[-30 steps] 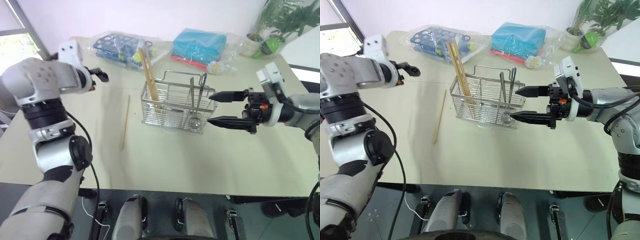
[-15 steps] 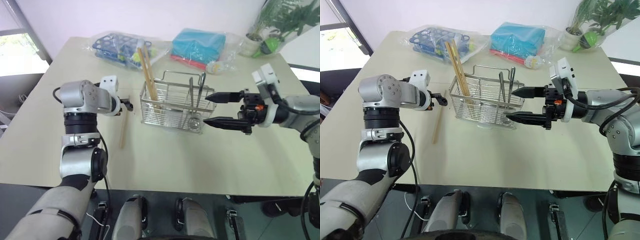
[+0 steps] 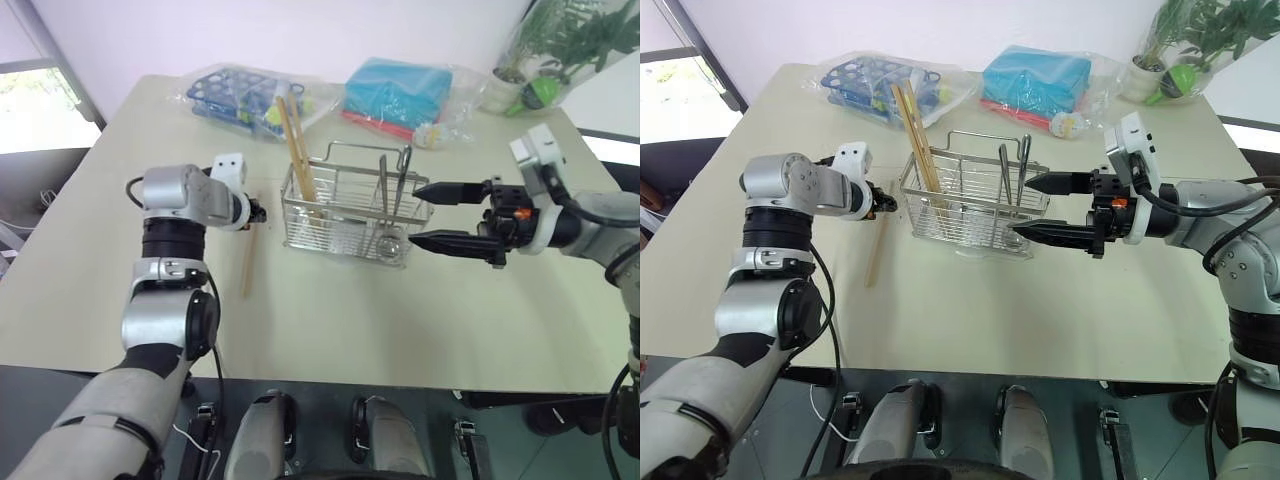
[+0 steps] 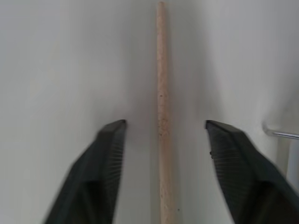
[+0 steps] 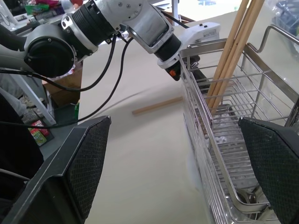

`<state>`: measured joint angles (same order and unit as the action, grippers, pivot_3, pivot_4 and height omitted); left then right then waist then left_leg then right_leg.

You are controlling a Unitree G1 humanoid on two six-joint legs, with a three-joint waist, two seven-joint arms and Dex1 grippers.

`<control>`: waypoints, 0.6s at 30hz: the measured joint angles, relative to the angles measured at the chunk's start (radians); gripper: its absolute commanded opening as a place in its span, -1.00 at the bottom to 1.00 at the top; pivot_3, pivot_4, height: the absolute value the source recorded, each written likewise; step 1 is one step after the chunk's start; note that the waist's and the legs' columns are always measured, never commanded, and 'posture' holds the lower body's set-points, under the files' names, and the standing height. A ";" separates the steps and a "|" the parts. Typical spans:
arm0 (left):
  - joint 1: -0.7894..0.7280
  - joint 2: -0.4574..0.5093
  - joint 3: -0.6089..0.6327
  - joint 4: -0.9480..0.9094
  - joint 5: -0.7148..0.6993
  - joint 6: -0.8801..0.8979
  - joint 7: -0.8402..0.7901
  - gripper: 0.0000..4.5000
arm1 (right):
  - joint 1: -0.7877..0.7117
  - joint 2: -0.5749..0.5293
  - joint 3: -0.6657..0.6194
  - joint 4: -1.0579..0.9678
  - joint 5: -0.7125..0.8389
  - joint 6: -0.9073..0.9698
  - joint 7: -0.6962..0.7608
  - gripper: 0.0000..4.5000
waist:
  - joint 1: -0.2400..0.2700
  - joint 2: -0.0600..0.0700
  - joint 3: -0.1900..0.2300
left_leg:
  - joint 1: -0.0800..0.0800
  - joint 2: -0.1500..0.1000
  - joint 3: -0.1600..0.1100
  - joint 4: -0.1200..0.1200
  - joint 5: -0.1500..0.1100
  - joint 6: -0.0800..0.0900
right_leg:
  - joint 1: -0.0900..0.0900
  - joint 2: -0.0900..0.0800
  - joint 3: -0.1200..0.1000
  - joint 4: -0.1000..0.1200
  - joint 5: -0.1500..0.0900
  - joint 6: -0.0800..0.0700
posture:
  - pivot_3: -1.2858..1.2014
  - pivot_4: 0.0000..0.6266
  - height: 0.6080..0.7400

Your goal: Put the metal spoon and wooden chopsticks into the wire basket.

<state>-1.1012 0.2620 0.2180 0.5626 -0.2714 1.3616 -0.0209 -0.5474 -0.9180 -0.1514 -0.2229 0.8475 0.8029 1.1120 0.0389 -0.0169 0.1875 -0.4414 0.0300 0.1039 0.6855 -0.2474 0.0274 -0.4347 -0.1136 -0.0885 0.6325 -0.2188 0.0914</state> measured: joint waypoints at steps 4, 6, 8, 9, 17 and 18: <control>-0.001 0.001 0.011 0.011 0.002 -0.003 0.001 -0.98 | 0.000 0.000 0.000 0.000 0.001 0.000 -0.003 1.00 | 0.000 0.000 0.000 | 0.000 0.000 0.000 0.000 0.000 0.000 | 0.000 0.000 0.000 0.000 0.000 0.000 | 0.03 -0.52 0.63; -0.001 0.001 0.017 0.011 0.003 -0.002 0.004 -0.98 | 0.000 0.000 0.000 0.000 0.001 0.000 -0.002 1.00 | -0.001 0.000 0.000 | 0.000 0.000 0.000 0.000 0.000 0.000 | 0.000 0.000 0.000 0.000 0.000 0.000 | 0.03 -0.52 0.63; -0.001 0.002 0.039 0.011 0.005 -0.002 0.011 -0.98 | 0.000 0.000 0.000 0.000 0.001 0.000 -0.001 1.00 | -0.002 0.000 0.000 | 0.000 0.000 0.000 0.000 0.000 0.001 | 0.000 0.000 0.000 0.000 0.000 0.000 | 0.03 -0.52 0.63; -0.001 0.003 0.042 0.011 0.007 -0.005 0.014 -0.98 | 0.000 0.000 0.000 0.000 0.001 0.000 0.001 1.00 | -0.002 0.000 0.000 | 0.000 0.000 0.000 0.000 0.000 0.001 | 0.000 0.000 0.000 0.000 0.000 0.000 | 0.03 -0.52 0.63; 0.052 0.068 0.108 -0.163 0.020 -0.304 0.015 -0.98 | 0.000 -0.017 0.000 0.012 -0.007 0.000 0.023 1.00 | -0.003 0.000 0.000 | -0.002 0.001 0.000 0.000 0.001 -0.001 | -0.002 0.000 0.000 0.000 0.000 0.000 | 0.03 -0.52 0.63; 0.054 0.074 0.134 -0.211 0.011 -0.352 0.009 -0.98 | 0.000 -0.026 0.000 0.012 -0.009 0.000 0.028 1.00 | -0.003 0.000 0.000 | -0.002 0.001 0.000 0.000 0.001 -0.001 | -0.002 0.000 0.000 0.000 0.000 0.000 | 0.03 -0.52 0.63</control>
<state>-1.0468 0.3358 0.3520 0.3513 -0.2607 1.0097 -0.0117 -0.5474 -0.9441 -0.1516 -0.2113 0.8386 0.8027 1.1401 0.0362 -0.0174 0.1878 -0.4429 0.0307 0.1043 0.6853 -0.2469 0.0263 -0.4370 -0.1140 -0.0884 0.6323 -0.2186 0.0910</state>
